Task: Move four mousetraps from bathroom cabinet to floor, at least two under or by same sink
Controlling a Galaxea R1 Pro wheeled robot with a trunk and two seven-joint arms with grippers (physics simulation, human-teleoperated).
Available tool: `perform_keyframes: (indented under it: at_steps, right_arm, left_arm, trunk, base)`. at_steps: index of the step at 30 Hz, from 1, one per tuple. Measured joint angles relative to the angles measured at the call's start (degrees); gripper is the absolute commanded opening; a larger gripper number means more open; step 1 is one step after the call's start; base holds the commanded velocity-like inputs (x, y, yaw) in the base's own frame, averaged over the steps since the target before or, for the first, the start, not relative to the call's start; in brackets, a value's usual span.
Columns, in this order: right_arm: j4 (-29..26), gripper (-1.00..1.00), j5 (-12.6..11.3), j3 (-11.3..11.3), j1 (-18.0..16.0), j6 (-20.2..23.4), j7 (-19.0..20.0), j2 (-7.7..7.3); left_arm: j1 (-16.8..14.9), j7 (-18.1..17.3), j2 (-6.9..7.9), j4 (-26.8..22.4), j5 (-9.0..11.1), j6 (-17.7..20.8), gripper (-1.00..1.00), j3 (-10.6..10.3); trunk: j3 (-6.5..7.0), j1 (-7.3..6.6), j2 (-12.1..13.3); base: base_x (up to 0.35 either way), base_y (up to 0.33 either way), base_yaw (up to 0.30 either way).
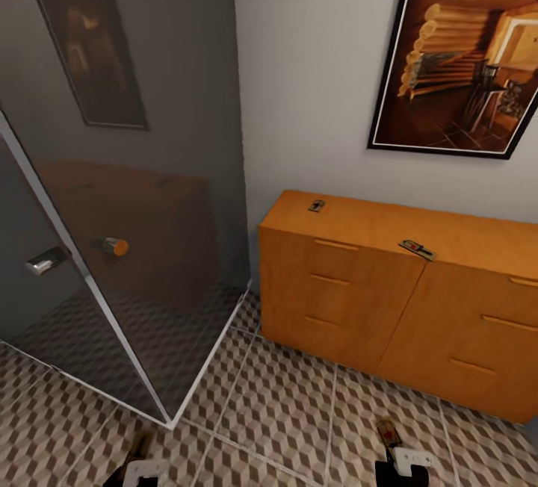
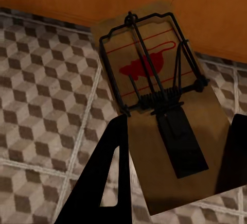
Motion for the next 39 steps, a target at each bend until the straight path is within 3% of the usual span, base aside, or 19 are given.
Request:
perform_keyframes:
  at_steps: [39]
  right_arm:
    - [-0.01,-1.00,0.01,0.00,0.00,0.03,0.02,0.09]
  left_arm:
    - [0.00,-0.05,0.08,0.02,0.01,-0.10,-1.00,0.06]
  trunk:
    - [-0.81,0.03,0.00]
  base:
    - [-0.256,0.147,0.263]
